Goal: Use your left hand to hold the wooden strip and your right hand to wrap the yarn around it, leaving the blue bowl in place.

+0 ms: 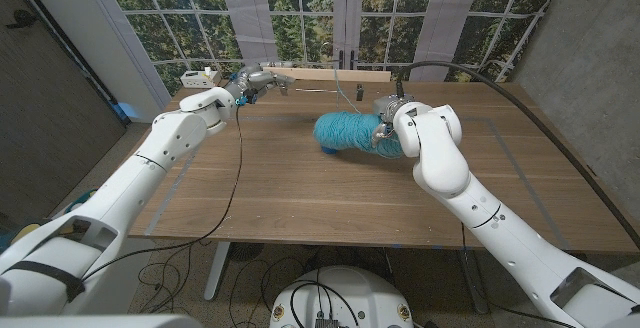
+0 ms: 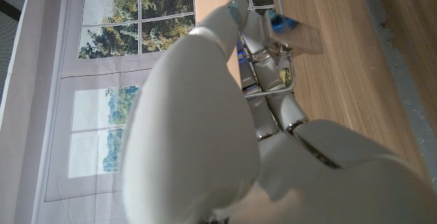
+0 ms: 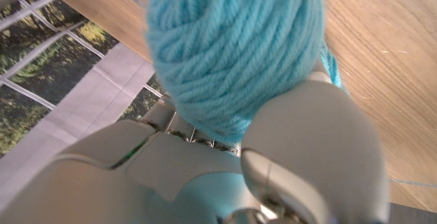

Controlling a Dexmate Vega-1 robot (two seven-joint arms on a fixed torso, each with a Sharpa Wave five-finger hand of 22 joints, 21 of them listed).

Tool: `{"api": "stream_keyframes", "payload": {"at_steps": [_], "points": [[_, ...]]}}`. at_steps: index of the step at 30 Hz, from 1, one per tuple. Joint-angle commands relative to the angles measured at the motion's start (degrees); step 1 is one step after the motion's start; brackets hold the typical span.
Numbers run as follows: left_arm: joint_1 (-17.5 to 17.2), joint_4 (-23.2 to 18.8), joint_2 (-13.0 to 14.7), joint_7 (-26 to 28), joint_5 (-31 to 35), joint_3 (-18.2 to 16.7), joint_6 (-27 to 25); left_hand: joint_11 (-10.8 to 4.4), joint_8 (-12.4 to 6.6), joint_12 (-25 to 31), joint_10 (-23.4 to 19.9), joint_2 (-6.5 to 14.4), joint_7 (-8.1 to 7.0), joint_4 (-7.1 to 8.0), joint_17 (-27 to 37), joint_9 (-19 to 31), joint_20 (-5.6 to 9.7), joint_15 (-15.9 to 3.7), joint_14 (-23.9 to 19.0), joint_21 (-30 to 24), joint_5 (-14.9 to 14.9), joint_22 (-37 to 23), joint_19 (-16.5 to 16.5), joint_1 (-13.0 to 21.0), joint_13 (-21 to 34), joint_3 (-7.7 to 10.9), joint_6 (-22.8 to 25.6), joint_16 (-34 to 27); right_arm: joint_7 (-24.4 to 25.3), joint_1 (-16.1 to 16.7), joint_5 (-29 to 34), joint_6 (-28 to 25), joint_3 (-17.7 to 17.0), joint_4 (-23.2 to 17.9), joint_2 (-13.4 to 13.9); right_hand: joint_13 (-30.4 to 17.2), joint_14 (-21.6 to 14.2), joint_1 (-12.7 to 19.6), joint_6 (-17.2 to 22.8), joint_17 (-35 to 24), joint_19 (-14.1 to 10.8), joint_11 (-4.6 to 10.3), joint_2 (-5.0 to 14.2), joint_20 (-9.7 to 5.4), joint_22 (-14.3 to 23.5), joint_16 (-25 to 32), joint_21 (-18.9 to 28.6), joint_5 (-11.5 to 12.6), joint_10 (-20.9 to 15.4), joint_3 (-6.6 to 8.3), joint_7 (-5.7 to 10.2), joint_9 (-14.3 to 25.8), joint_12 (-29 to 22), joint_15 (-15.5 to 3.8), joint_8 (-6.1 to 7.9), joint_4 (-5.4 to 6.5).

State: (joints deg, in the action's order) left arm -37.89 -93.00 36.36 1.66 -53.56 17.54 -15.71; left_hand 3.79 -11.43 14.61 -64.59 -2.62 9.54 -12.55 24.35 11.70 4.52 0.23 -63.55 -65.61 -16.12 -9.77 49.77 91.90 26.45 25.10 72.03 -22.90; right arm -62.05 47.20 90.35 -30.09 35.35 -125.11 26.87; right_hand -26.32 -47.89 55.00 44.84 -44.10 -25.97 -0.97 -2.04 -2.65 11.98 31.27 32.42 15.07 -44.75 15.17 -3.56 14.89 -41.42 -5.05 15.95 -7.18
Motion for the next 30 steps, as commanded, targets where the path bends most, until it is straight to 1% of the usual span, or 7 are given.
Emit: {"api": "stream_keyframes", "payload": {"at_steps": [1, 11, 16, 17, 18, 22, 30], "points": [[-1.75, -3.57, 0.97, 0.92, -1.98, -2.09, 0.48, -0.16, 0.12, -0.17, 0.06, 0.76, 0.54, 2.65, 0.08, 0.15, 6.02, -5.41, -6.16, -0.46, -0.30, -0.09, 2.63, 0.01, 0.19, 3.22, 0.55, -0.13, 0.55, 0.18, -2.75, -3.58, -3.78, 3.81, 0.62, -0.96, -0.95, 10.45, 12.75, -0.35, 0.00, 7.34, 10.11, -3.31, -0.06, -0.01, 0.49, 0.42, -7.61, 4.97, 11.83, 0.07, -0.22, -7.77, -0.23, 5.18], [-1.82, -7.64, 1.46, 3.99, -0.84, -2.94, 2.09, -0.13, 0.16, -0.19, 0.07, 0.79, 0.63, 2.66, 0.01, 0.17, 6.04, -5.46, -6.09, -0.43, -0.45, -0.07, 2.60, -0.08, 0.37, 3.34, 0.47, -0.02, 3.80, -0.88, -6.84, -5.75, -3.45, 4.50, 2.56, -0.98, -1.14, 10.46, 12.82, -0.59, 0.02, 7.04, 10.23, -3.32, -0.12, -0.10, 0.72, 0.61, -7.81, 4.65, 11.83, -0.04, -0.15, -7.68, -0.42, 5.24], [-0.17, -9.11, 2.13, 4.27, -2.15, -2.92, -0.43, -0.11, 0.18, -0.27, 0.10, 0.78, 0.62, 2.65, -0.18, 0.18, 6.01, -5.42, -5.93, -0.34, -0.54, -0.04, 2.48, -0.12, 0.37, 3.43, 0.40, 0.18, 5.03, -1.45, -8.52, -6.37, -2.59, 4.32, 3.33, -1.04, -1.17, 10.44, 12.84, -0.69, 0.08, 7.18, 10.26, -3.29, -0.15, -0.17, 0.80, 0.68, -7.85, 4.49, 11.81, -0.07, -0.12, -7.67, -0.51, 5.28], [-0.25, -9.93, 2.21, 5.55, -0.95, -2.66, 0.00, -0.07, 0.17, -0.28, 0.10, 0.77, 0.60, 2.64, -0.18, 0.18, 6.01, -5.42, -5.92, -0.33, -0.56, -0.04, 2.47, -0.11, 0.37, 3.44, 0.43, 0.19, 5.41, -1.53, -8.76, -6.56, -2.38, 4.40, 3.43, -1.06, -1.21, 10.46, 12.85, -0.72, 0.08, 7.19, 10.29, -3.29, -0.15, -0.17, 0.83, 0.69, -7.82, 4.47, 11.82, -0.08, -0.11, -7.69, -0.52, 5.28], [0.30, -9.60, 2.58, 4.05, -1.10, -2.41, -0.17, -0.06, 0.20, -0.29, 0.08, 0.75, 0.69, 2.62, -0.13, 0.18, 6.01, -5.47, -5.89, -0.32, -0.57, -0.04, 2.46, -0.10, 0.35, 3.46, 0.37, 0.18, 5.82, -1.60, -8.97, -6.72, -2.17, 4.47, 3.57, -1.08, -1.20, 10.47, 12.85, -0.73, 0.06, 7.13, 10.28, -3.31, -0.16, -0.18, 0.85, 0.70, -7.80, 4.45, 11.78, -0.09, -0.10, -7.69, -0.54, 5.27], [0.27, -10.62, 2.30, 4.82, -1.11, -2.20, -0.17, -0.01, 0.20, -0.37, 0.07, 0.72, 0.60, 2.63, -0.26, 0.19, 6.00, -5.44, -5.88, -0.36, -0.64, -0.07, 2.51, -0.15, 0.30, 3.48, 0.35, 0.27, 7.87, -1.79, -10.23, -7.46, -1.67, 4.75, 4.05, -1.12, -1.23, 10.49, 12.92, -0.82, 0.11, 7.16, 10.37, -3.31, -0.18, -0.26, 0.94, 0.78, -7.90, 4.34, 11.78, -0.13, -0.09, -7.69, -0.60, 5.30], [-0.32, -12.05, 3.02, 4.13, -2.68, -2.61, -1.05, 0.02, 0.21, -0.46, 0.13, 0.68, 0.51, 2.66, -0.51, 0.20, 6.00, -5.43, -6.10, -0.50, -0.79, -0.11, 2.65, -0.30, 0.37, 3.50, 0.31, 0.37, 12.10, -3.65, -12.26, -10.63, -2.12, 8.46, 4.81, -1.25, -1.29, 10.54, 13.04, -1.02, 0.11, 7.28, 10.32, -3.36, -0.23, -0.38, 1.14, 0.91, -7.99, 4.04, 11.86, -0.10, -0.05, -7.71, -0.67, 5.28]]}}
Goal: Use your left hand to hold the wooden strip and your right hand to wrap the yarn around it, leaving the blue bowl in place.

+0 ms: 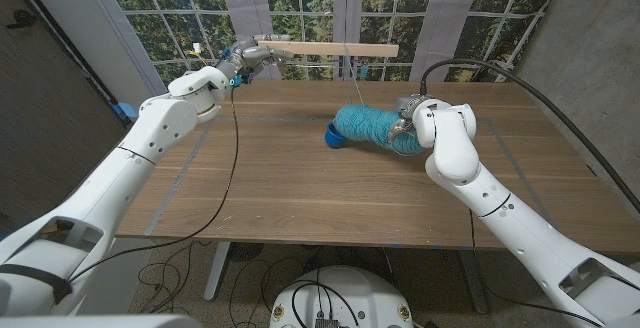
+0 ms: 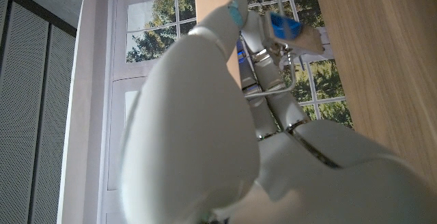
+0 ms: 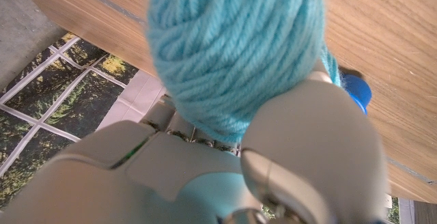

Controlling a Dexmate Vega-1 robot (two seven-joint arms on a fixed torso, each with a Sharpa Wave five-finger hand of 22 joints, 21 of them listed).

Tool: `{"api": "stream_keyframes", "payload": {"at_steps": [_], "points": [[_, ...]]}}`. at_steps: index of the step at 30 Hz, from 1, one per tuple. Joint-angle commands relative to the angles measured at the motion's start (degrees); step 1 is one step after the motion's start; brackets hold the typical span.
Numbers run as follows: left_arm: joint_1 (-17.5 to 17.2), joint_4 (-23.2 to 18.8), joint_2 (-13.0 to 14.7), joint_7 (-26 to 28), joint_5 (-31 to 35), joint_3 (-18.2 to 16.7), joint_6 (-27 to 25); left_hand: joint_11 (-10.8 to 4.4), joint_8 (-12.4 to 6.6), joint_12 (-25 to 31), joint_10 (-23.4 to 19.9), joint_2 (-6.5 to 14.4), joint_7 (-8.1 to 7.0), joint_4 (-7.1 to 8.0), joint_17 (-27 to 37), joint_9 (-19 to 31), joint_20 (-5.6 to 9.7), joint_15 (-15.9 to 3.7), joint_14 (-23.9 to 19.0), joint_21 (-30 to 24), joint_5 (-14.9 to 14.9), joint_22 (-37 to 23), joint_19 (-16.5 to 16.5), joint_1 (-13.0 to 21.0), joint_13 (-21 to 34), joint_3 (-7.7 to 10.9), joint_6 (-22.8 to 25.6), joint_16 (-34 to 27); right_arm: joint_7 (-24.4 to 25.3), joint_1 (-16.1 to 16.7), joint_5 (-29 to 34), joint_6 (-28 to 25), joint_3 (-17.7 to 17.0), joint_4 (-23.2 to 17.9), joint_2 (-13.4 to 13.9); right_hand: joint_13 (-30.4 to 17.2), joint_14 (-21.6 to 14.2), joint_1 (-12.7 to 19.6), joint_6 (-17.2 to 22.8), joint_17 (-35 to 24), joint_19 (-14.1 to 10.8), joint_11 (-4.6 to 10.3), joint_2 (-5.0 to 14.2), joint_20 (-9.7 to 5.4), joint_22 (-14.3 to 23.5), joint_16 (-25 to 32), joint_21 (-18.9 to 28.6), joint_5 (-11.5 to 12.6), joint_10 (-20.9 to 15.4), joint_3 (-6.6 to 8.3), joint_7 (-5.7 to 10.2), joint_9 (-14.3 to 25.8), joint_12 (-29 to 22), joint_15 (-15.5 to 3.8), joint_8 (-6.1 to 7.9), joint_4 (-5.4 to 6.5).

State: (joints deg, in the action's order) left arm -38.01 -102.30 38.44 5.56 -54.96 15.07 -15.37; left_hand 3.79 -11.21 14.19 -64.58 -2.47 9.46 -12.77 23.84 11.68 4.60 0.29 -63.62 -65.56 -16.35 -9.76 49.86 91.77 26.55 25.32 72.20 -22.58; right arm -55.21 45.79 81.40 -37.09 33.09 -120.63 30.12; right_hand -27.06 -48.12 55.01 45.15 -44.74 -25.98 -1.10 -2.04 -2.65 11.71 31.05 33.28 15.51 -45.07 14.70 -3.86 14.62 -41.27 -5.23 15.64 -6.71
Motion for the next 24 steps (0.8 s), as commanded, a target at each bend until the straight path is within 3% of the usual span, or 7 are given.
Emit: {"api": "stream_keyframes", "payload": {"at_steps": [1, 4, 7, 14, 18, 24], "points": [[-0.63, -3.12, 0.83, 0.66, -1.67, -0.42, -1.36, -0.06, 0.00, -0.07, 0.13, 0.53, 0.62, 2.88, 0.03, 0.22, 5.93, -5.50, -6.02, -0.56, -0.57, -0.13, 2.58, -0.19, 0.26, 3.28, 0.11, 0.05, 6.38, -2.24, -4.46, -4.29, -0.44, 4.39, 1.54, -0.49, -1.04, 10.53, 12.77, -0.39, 0.11, 7.42, 10.34, -3.38, 0.04, -0.21, 0.31, 0.50, -7.70, 4.48, 12.19, 0.17, -0.19, -7.50, -0.36, 4.82], [-0.81, -3.47, 1.29, 0.58, -1.74, -0.49, -1.49, -0.18, 0.01, -0.06, -0.08, 0.52, 0.61, 2.90, -0.02, 0.22, 5.91, -5.53, -6.03, -0.60, -0.62, -0.13, 2.62, -0.25, 0.21, 3.29, 0.08, 0.08, 10.31, -2.02, -6.68, -5.90, -1.02, 5.05, 2.08, -0.52, -1.06, 10.56, 12.75, -0.46, 0.10, 7.49, 10.29, -3.39, 0.02, -0.28, 0.39, 0.56, -7.59, 4.35, 12.16, 0.21, -0.09, -7.52, -0.40, 4.80], [-1.75, -4.45, 1.42, 1.06, -2.80, -1.12, -1.67, -0.23, -0.01, -0.07, -0.03, 0.52, 0.62, 2.88, -0.12, 0.22, 5.96, -5.54, -6.03, -0.63, -0.67, -0.13, 2.66, -0.26, 0.29, 3.32, 0.12, 0.15, 19.47, -0.52, -11.70, -7.41, -3.45, 6.35, 1.87, -0.61, -1.08, 10.59, 12.64, -0.49, 0.11, 7.48, 10.37, -3.39, 0.00, -0.36, 0.46, 0.64, -7.60, 4.30, 12.11, 0.29, -0.11, -7.52, -0.44, 4.82], [-2.14, -5.39, 2.65, 0.07, -3.33, -1.12, -2.20, -0.30, 0.01, -0.16, 0.07, 0.54, 0.47, 2.88, 0.02, 0.23, 5.98, -5.72, -6.01, -0.64, -0.78, -0.11, 2.68, -0.33, 0.34, 3.39, 0.06, 0.10, 31.72, -1.36, -18.39, -9.18, -2.49, 9.24, 2.82, -0.71, -1.07, 10.69, 12.55, -0.62, 0.17, 7.32, 10.39, -3.36, -0.04, -0.56, 0.62, 0.81, -7.62, 4.10, 12.11, 0.49, -0.04, -7.51, -0.48, 4.79], [-2.92, -6.41, 2.62, 1.35, -3.89, -1.47, -2.30, -0.32, 0.00, -0.22, 0.14, 0.55, 0.54, 2.89, -0.12, 0.23, 5.99, -5.67, -6.02, -0.65, -0.85, -0.10, 2.69, -0.41, 0.38, 3.43, 0.09, 0.19, 36.21, -3.24, -21.66, -9.70, -0.81, 11.10, 3.30, -0.80, -1.01, 10.75, 12.55, -0.65, 0.20, 7.32, 10.45, -3.36, -0.06, -0.73, 0.71, 0.91, -7.56, 4.03, 12.10, 0.57, 0.00, -7.56, -0.50, 4.80], [-3.78, -7.07, 3.39, 0.90, -4.14, -1.86, -1.93, -0.31, 0.05, -0.25, 0.09, 0.53, 0.48, 2.87, -0.14, 0.24, 6.02, -5.88, -6.03, -0.63, -0.93, -0.08, 2.67, -0.46, 0.41, 3.48, -0.07, 0.23, 37.94, -7.98, -24.24, -11.54, 3.22, 13.63, 4.32, -0.85, -0.91, 10.68, 12.58, -0.65, 0.24, 7.39, 10.49, -3.36, -0.10, -1.06, 0.85, 1.08, -7.56, 3.84, 12.18, 0.59, 0.10, -7.46, -0.59, 4.93]]}}
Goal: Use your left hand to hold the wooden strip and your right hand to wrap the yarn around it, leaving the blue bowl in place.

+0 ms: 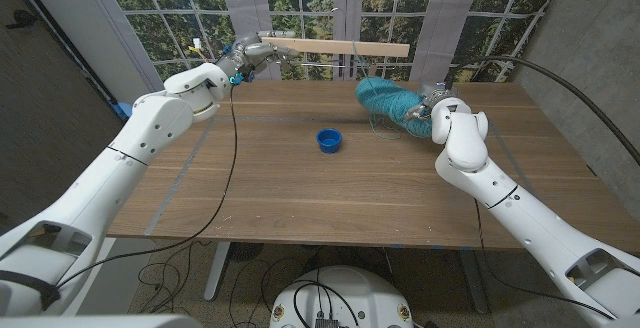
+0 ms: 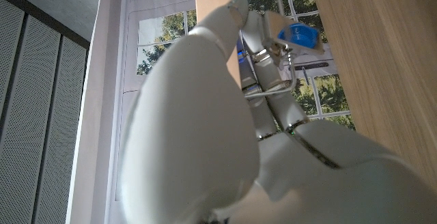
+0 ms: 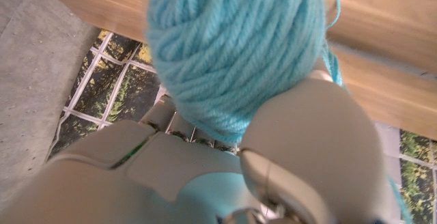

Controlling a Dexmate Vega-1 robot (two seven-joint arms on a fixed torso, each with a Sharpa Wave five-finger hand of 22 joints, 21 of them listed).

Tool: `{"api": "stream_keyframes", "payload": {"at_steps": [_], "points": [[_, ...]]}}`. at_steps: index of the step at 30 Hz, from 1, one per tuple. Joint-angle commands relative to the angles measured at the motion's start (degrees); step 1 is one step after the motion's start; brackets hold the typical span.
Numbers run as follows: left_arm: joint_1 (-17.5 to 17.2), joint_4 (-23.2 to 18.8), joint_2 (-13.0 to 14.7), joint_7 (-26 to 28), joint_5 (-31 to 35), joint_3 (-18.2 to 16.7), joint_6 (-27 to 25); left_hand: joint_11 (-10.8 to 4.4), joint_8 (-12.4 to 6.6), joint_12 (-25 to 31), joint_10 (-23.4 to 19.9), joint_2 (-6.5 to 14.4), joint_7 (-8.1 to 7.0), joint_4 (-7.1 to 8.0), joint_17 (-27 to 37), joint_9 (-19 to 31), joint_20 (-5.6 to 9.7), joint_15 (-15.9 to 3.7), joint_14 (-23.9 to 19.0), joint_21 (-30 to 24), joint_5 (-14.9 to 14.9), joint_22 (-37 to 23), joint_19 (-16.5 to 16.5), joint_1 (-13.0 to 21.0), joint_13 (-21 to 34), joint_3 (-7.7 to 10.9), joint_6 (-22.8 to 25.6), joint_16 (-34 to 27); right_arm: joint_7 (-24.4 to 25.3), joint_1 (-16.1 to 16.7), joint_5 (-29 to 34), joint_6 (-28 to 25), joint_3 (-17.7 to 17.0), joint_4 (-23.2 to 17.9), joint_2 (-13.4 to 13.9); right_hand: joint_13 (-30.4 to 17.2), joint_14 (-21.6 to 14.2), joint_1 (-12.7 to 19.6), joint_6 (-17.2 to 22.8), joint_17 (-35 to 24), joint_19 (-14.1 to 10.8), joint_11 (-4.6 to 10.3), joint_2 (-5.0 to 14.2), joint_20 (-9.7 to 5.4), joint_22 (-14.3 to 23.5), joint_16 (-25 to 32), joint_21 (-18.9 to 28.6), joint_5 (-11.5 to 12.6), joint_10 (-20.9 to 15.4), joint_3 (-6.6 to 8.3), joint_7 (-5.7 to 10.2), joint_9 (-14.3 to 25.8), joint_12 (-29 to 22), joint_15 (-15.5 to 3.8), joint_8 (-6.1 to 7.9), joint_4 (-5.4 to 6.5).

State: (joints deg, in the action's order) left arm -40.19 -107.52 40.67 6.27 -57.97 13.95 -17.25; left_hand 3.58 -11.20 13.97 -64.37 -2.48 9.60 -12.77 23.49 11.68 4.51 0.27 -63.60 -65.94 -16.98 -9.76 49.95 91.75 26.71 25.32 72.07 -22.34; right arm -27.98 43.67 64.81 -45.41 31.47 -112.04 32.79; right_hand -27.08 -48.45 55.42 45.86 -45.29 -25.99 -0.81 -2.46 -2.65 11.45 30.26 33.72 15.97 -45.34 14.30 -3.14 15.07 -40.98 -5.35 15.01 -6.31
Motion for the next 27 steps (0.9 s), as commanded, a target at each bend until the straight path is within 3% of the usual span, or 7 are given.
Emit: {"api": "stream_keyframes", "payload": {"at_steps": [1, 9, 21, 27], "points": [[-2.07, -2.20, 1.07, 0.92, -1.16, -0.96, 0.11, -0.14, 0.04, -0.02, -0.10, 0.54, 0.36, 2.88, 0.21, 0.24, 6.10, -5.87, -6.07, -0.26, -0.30, -0.09, 2.58, -0.48, 0.29, 3.48, 0.08, -0.02, 11.28, -6.47, -8.03, -3.48, 5.32, 5.30, 1.75, -0.81, -0.57, 10.29, 11.89, -0.10, 0.25, 7.02, 10.91, -3.36, 0.16, -0.31, 0.44, 0.65, -7.18, 4.22, 11.49, 0.16, -0.12, -7.37, 0.04, 4.53], [-3.59, -2.16, 1.51, 1.09, -1.92, -1.59, 0.58, -0.27, 0.03, 0.01, -0.18, 0.54, 0.17, 2.89, 0.21, 0.24, 6.12, -5.93, -6.13, -0.30, -0.38, -0.10, 2.63, -0.57, 0.40, 3.50, 0.06, -0.03, 16.23, -10.56, -8.99, -5.97, 9.12, 6.76, 2.24, -0.81, -0.57, 10.37, 12.02, -0.16, 0.25, 7.10, 10.87, -3.34, 0.10, -0.64, 0.65, 0.87, -7.28, 3.99, 11.56, 0.26, 0.01, -7.42, 0.01, 4.54], [-5.59, -1.86, 1.73, 0.35, -2.70, -2.65, 2.37, -0.38, -0.04, -0.06, -0.31, 0.52, 0.06, 2.87, 0.28, 0.25, 6.19, -5.98, -6.23, -0.36, -0.56, -0.10, 2.71, -0.68, 0.44, 3.60, 0.21, -0.06, 17.45, -16.43, -2.67, -8.62, 15.27, 7.18, 3.67, -0.74, -0.71, 10.39, 12.18, -0.27, 0.34, 7.57, 10.84, -3.45, 0.03, -1.03, 0.89, 1.19, -7.49, 3.62, 12.01, 0.38, 0.21, -7.46, -0.06, 4.64], [-6.24, -1.31, 1.76, 0.08, -2.86, -2.86, 3.01, -0.31, -0.02, -0.11, -0.28, 0.51, 0.11, 2.86, 0.27, 0.25, 6.20, -6.04, -6.19, -0.37, -0.62, -0.10, 2.74, -0.73, 0.45, 3.64, 0.19, -0.03, 21.30, -18.05, 3.05, -7.78, 17.47, 8.55, 3.10, -0.61, -0.42, 10.38, 12.37, -0.25, 0.39, 7.54, 10.68, -3.60, 0.00, -1.49, 1.04, 1.39, -7.66, 3.37, 12.46, 0.48, 0.37, -7.45, -0.04, 4.68]]}}
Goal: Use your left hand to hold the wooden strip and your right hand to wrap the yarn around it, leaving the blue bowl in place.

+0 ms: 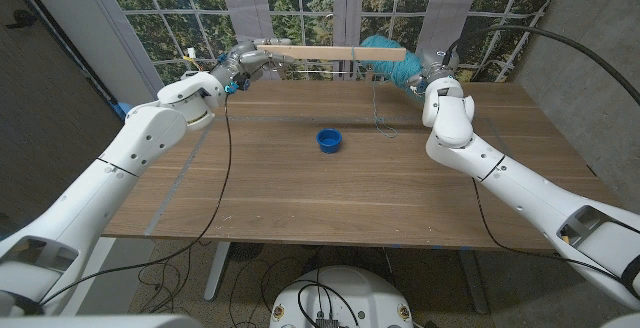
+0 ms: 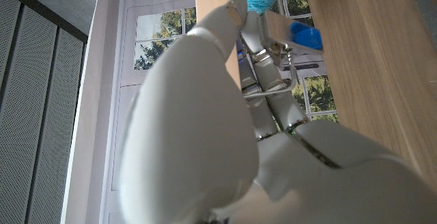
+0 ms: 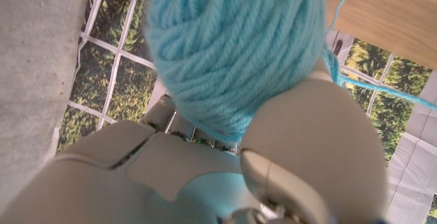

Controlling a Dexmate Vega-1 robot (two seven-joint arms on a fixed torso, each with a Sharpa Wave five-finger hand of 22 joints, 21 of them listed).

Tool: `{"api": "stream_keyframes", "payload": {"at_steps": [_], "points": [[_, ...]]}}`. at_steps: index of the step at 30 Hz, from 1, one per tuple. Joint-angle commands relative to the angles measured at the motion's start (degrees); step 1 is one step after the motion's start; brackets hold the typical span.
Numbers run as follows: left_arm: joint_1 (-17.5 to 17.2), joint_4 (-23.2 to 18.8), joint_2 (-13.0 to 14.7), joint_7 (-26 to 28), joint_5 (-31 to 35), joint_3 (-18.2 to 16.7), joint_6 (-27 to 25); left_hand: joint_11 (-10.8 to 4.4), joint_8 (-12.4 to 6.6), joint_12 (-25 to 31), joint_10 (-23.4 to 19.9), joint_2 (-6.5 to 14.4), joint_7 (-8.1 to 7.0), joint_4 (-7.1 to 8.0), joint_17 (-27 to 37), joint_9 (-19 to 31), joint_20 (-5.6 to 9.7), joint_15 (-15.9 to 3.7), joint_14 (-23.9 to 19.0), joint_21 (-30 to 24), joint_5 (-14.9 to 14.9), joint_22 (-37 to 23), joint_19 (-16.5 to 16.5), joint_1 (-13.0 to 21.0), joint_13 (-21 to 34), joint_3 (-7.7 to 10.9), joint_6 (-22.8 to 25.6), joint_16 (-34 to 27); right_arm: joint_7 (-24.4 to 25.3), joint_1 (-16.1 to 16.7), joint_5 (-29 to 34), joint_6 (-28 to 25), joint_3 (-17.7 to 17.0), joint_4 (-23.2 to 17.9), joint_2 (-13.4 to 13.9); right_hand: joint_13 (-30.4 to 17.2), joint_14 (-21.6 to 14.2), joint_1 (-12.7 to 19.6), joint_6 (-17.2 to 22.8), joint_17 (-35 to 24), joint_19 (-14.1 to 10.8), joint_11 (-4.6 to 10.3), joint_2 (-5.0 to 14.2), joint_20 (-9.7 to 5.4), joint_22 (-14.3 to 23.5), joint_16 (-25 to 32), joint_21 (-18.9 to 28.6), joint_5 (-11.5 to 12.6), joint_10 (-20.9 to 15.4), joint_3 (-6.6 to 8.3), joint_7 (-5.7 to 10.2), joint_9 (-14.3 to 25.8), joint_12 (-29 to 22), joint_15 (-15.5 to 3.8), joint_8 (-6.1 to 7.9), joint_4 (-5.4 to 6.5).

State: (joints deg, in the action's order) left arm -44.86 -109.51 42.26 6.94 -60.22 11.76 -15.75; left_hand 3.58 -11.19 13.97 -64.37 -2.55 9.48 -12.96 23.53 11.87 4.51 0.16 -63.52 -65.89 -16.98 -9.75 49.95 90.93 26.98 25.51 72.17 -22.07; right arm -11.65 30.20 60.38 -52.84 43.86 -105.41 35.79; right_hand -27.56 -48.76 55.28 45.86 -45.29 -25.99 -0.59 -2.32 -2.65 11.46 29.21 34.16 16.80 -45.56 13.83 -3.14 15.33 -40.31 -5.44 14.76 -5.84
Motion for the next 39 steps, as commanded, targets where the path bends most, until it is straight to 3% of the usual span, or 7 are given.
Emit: {"api": "stream_keyframes", "payload": {"at_steps": [1, 14, 21, 32, 39], "points": [[-1.63, 0.98, 0.07, -0.98, -0.87, -0.72, 1.65, -0.28, -0.02, -0.11, -0.31, 0.57, 0.23, 3.05, 0.24, 0.06, 6.21, -5.94, -6.27, -0.43, -0.63, -0.11, 2.75, 0.09, 0.18, 3.45, 0.06, -0.30, 5.13, -4.79, 8.22, 0.02, 5.25, 1.99, 0.05, -0.09, -0.03, 10.52, 12.40, -0.26, 0.36, 7.52, 10.46, -3.72, -0.02, -0.55, 0.66, 0.60, -7.62, 3.76, 12.56, 0.25, -0.31, -7.38, 0.20, 4.21], [-1.96, 3.32, -0.25, -2.25, -1.07, -0.61, 2.63, -0.33, -0.04, -0.14, -0.39, 0.52, 0.17, 3.03, -0.27, 0.06, 6.24, -6.01, -6.41, -0.47, -0.78, -0.11, 2.82, 0.01, 0.26, 3.52, 0.13, -0.02, 1.62, -7.56, 17.06, 6.98, 5.01, 0.57, -0.66, -0.04, 0.02, 10.70, 12.88, -0.31, 0.19, 8.22, 10.36, -4.37, -0.06, -1.26, 1.09, 1.12, -7.94, 3.34, 13.36, 0.23, -0.07, -7.50, 0.14, 4.22], [-0.56, 5.31, -0.87, -2.40, -0.73, 0.62, 1.91, -0.42, -0.05, -0.19, -0.39, 0.52, 0.23, 3.03, -0.51, 0.06, 6.25, -6.09, -6.45, -0.45, -0.86, -0.09, 2.83, -0.06, 0.31, 3.56, 0.17, 0.12, 2.58, -7.84, 20.35, 10.73, 3.59, -0.39, -2.51, 0.00, 0.12, 10.79, 13.07, -0.35, 0.28, 8.67, 10.35, -4.56, -0.08, -1.76, 1.32, 1.47, -8.03, 3.05, 13.77, 0.09, 0.17, -7.58, -0.02, 4.27], [1.19, 7.23, -1.49, -2.95, 0.22, 1.71, 1.58, -0.56, -0.01, -0.23, -0.46, 0.53, 0.26, 3.02, -0.55, 0.06, 6.27, -6.24, -6.42, -0.44, -0.93, -0.08, 2.85, -0.10, 0.35, 3.60, 0.11, 0.17, 0.45, -7.82, 25.70, 15.10, 1.04, -5.05, -4.99, -0.01, 0.28, 10.98, 13.43, -0.47, 0.53, 9.30, 10.22, -4.73, -0.10, -2.33, 1.53, 1.87, -8.14, 2.65, 14.28, 0.05, 0.43, -7.68, -0.08, 4.23], [2.30, 8.34, -2.12, -3.49, 0.74, 2.45, 1.49, -0.53, -0.03, -0.29, -0.45, 0.56, 0.17, 3.04, -0.58, 0.06, 6.29, -6.22, -6.47, -0.44, -0.97, -0.08, 2.87, -0.15, 0.35, 3.62, 0.16, 0.17, -11.09, -7.86, 29.12, 17.20, -1.28, -9.93, -7.26, -0.18, 0.23, 11.05, 13.29, -0.61, 0.89, 9.70, 10.31, -4.69, -0.12, -2.64, 1.62, 2.13, -8.17, 2.37, 14.42, 0.15, 0.57, -7.69, -0.21, 4.31]]}}
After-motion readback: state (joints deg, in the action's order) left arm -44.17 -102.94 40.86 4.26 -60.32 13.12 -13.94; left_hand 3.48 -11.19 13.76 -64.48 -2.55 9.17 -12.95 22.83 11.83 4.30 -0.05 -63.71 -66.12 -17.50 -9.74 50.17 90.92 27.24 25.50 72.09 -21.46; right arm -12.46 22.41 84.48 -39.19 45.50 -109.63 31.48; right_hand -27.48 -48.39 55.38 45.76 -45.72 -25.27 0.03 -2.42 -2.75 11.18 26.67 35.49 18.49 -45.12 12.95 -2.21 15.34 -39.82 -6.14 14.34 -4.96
